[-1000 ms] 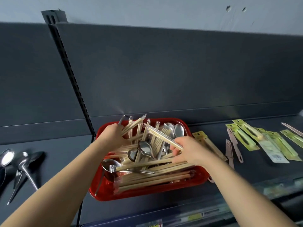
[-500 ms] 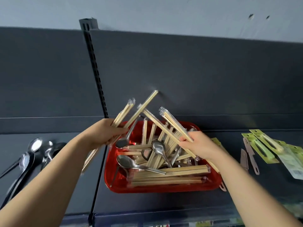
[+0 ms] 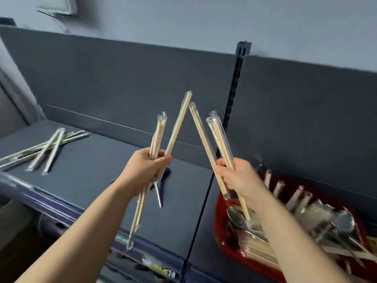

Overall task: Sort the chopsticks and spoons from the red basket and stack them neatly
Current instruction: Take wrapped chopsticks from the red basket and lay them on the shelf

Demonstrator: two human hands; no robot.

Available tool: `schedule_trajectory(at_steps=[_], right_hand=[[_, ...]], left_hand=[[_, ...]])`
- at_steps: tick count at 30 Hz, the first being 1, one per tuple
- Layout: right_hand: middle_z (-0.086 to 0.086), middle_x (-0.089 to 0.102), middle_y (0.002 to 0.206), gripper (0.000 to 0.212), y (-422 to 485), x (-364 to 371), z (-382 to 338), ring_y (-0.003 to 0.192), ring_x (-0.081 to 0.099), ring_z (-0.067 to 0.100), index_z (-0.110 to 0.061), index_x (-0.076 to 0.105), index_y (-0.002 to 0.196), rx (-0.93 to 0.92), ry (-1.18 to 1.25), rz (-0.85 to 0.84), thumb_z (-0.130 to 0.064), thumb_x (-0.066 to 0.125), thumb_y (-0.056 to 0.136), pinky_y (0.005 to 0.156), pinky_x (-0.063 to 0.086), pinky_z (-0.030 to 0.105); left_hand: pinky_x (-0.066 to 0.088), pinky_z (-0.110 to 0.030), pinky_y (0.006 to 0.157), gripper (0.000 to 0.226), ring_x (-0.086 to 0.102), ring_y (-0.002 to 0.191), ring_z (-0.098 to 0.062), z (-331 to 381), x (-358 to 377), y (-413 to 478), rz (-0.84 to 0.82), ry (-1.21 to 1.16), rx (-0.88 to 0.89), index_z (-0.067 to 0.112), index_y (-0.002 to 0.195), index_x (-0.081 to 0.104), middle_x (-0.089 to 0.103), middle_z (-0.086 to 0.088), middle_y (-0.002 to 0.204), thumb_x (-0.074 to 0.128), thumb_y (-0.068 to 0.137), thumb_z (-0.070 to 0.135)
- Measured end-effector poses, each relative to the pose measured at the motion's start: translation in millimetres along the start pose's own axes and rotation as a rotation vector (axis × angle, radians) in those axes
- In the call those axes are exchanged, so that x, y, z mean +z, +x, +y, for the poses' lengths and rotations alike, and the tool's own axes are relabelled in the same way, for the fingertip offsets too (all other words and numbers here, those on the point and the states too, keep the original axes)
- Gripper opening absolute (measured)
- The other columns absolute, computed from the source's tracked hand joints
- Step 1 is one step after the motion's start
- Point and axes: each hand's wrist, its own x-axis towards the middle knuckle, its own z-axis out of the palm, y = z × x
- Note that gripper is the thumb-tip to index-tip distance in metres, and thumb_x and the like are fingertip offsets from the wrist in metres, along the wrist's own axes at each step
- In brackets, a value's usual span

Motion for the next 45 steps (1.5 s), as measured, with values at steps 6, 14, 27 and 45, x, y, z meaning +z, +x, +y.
schedule_trajectory(at_steps=[6,14,27,45], right_hand=[[-0.008,0.054,0.058,0.006,38.5,144.0,-24.6,0.055,0.049,0.010,-0.012,0.067,0.082,-0.044,-0.167,-0.212,-0.018,0.066,0.083,0.059,0.042,0.026],[-0.003,0.058,0.067,0.013,74.7,331.7,-66.5,0.062,0.053,0.015,-0.006,0.066,0.088,0.009,-0.228,-0.354,-0.018,0.065,0.082,0.062,0.049,0.029],[-0.001,0.038,0.060,0.030,164.9,517.4,-84.6,0.052,0.036,0.012,-0.016,0.043,0.064,0.208,-0.220,-0.349,-0.010,0.063,0.085,0.049,0.033,0.022],[-0.003,0.062,0.102,0.025,251.7,579.4,-77.6,0.087,0.058,0.012,-0.016,0.060,0.119,0.005,-0.450,-0.215,-0.015,0.055,0.095,0.071,0.048,0.024]], left_hand=[[0.041,-0.026,0.051,0.013,0.045,0.045,-0.014,-49.8,-124.6,10.7,0.282,0.251,-0.047,0.009,0.079,0.065,0.054,-0.001,0.054,0.072,0.082,0.020],[0.042,-0.025,0.050,0.010,0.046,0.046,-0.015,-99.3,-315.9,41.9,0.443,0.254,-0.212,0.009,0.075,0.065,0.054,-0.002,0.054,0.073,0.079,0.012],[0.048,-0.027,0.051,0.013,0.047,0.042,-0.017,-164.9,-453.4,160.0,0.290,0.146,-0.480,0.004,0.076,0.060,0.055,-0.009,0.057,0.072,0.079,0.004],[0.052,-0.038,0.067,0.020,0.047,0.063,-0.022,-187.4,-468.5,290.9,0.366,0.035,-0.374,0.010,0.075,0.041,0.041,-0.006,0.067,0.039,0.094,0.004]])
